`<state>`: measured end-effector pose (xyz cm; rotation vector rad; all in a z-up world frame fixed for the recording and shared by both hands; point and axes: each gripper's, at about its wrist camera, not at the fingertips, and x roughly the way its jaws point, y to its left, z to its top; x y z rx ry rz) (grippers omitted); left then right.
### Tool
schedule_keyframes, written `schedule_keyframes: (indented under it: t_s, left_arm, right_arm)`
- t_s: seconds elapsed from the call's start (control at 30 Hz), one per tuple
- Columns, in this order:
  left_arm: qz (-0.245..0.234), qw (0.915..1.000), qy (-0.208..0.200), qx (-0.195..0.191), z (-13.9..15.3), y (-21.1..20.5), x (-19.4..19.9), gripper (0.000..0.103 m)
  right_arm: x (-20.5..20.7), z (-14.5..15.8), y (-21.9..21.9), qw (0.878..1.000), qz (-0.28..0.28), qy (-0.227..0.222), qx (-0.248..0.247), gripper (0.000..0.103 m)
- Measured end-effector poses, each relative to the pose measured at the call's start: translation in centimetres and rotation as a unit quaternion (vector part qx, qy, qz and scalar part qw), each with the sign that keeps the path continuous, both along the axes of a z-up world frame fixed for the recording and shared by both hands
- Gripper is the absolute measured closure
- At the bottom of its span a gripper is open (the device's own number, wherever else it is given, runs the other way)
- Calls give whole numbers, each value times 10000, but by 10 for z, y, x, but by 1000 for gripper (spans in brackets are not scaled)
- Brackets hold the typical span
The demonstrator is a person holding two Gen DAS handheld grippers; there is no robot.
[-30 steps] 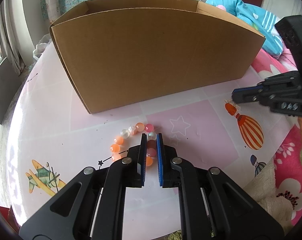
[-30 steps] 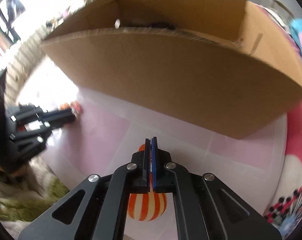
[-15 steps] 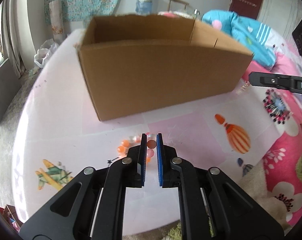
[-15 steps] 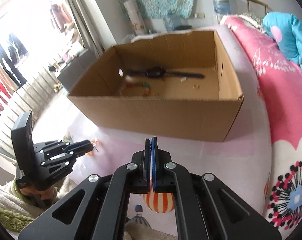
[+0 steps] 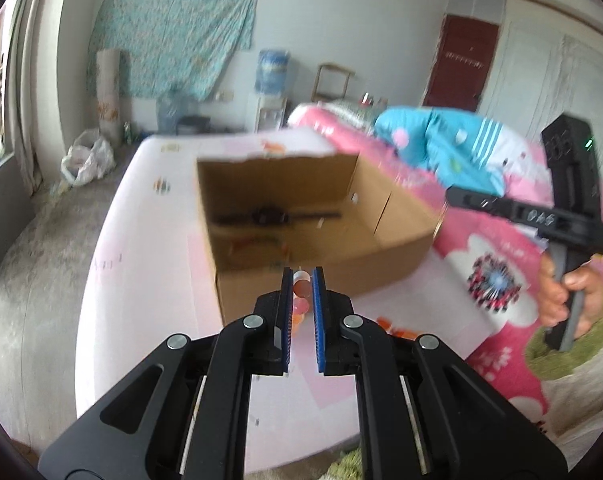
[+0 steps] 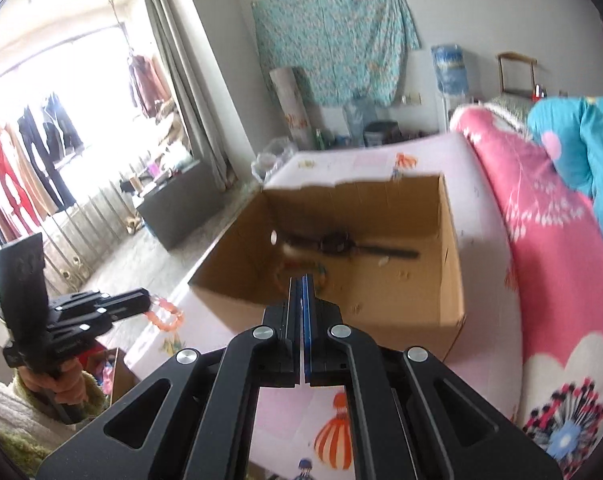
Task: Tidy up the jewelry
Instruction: 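Carry the orange bead bracelet over the box with the left gripper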
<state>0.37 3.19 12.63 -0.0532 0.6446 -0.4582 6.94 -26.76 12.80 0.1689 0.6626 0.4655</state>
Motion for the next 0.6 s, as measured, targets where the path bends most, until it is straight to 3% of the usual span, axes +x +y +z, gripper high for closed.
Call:
schedule_keyframes:
  t_s: [0.27,0.6]
  left_arm:
    - [-122,9998,-116,-146,24,-24,49,95]
    - [-340,9966,732,-162,-16,-50,115,95]
  right_arm:
    - [41,16,-13,9997,29,-207,88,102]
    - [97,0,-37,9992,-4,-45,389,102]
